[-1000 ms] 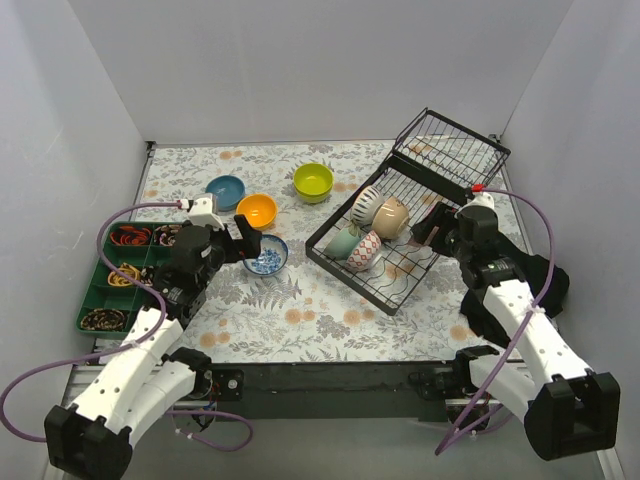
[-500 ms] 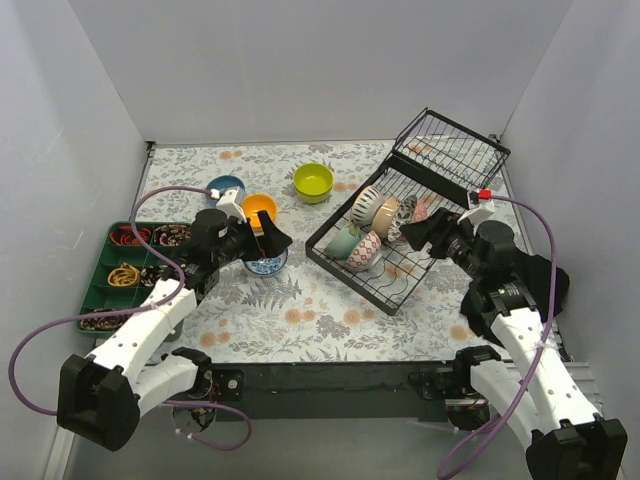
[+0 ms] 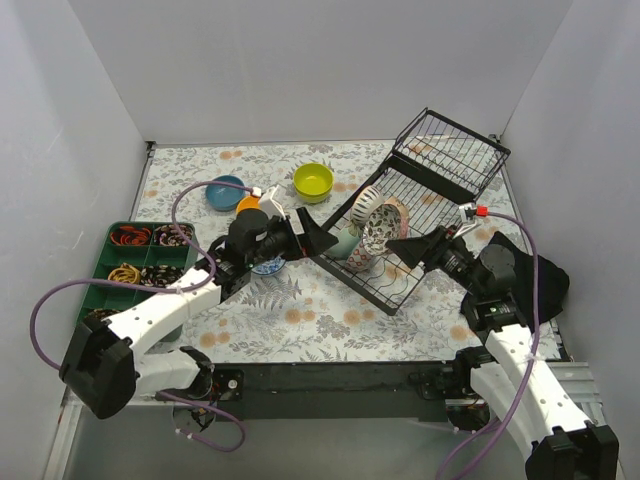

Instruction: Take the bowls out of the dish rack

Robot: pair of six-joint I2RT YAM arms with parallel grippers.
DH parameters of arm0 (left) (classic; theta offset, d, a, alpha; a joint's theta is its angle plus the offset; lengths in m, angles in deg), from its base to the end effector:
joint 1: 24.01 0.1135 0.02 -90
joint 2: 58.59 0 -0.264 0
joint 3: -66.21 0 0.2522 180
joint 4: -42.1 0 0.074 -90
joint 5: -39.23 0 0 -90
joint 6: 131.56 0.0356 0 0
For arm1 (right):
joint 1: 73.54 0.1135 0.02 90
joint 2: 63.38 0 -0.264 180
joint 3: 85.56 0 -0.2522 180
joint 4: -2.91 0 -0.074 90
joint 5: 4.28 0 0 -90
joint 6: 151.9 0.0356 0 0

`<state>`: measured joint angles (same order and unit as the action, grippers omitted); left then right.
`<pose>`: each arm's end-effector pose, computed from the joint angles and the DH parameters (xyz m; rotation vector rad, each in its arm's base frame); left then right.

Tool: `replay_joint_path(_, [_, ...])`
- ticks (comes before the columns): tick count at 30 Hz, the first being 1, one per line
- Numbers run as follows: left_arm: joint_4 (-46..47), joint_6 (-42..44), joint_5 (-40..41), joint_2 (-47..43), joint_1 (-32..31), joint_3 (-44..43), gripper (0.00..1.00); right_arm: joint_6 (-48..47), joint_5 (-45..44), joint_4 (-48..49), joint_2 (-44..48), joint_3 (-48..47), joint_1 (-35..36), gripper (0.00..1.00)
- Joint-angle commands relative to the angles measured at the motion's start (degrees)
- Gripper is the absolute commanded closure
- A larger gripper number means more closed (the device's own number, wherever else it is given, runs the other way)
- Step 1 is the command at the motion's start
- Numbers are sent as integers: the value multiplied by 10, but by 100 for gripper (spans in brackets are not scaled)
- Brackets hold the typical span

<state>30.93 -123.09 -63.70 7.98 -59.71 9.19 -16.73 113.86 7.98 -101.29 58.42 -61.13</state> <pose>0.2109 -0.1613 0.2754 -0.7192 2.1571 -1.4708 0.1614 0.0527 0.2732 0.0441 1.6407 1.1562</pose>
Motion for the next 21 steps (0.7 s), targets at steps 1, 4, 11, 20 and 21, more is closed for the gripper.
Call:
replay_joint_path(1, [64, -65, 53, 28, -31, -22, 2, 44, 55, 154, 21, 6, 3, 91])
replay_joint_path(4, [95, -90, 64, 51, -58, -25, 3, 48, 66, 167, 23, 11, 6, 90])
replay_joint_path(11, [185, -123, 74, 105, -106, -26, 10, 74, 68, 216, 25, 40, 14, 90])
replay_joint_path(20, [237, -142, 82, 132, -127, -23, 43, 71, 66, 232, 28, 62, 28, 89])
replay_joint_path(21, [240, -143, 81, 136, -129, -23, 46, 71, 65, 235, 27, 64, 31, 89])
